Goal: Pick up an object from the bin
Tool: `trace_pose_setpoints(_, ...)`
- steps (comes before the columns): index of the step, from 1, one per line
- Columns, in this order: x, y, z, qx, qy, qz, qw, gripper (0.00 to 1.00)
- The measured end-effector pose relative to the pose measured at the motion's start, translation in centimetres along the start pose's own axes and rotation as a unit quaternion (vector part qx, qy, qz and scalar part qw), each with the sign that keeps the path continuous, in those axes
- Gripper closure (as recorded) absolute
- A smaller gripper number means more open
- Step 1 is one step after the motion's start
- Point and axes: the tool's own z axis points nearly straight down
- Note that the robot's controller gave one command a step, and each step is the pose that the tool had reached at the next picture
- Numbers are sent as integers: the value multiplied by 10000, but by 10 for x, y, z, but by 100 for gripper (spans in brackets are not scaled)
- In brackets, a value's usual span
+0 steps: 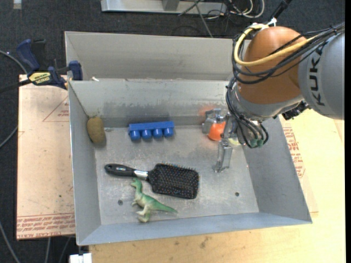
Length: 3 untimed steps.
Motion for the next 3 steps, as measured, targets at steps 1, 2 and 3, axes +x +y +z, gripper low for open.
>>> trace_pose_setpoints(1,-1,0,-5,-1,-41,1,10000,0)
trace_pose_setpoints(2,27,19,46,-3,-67,235,9997,0)
trace_pose_setpoints(3,14,57,75,3,-26,-131,9999,0)
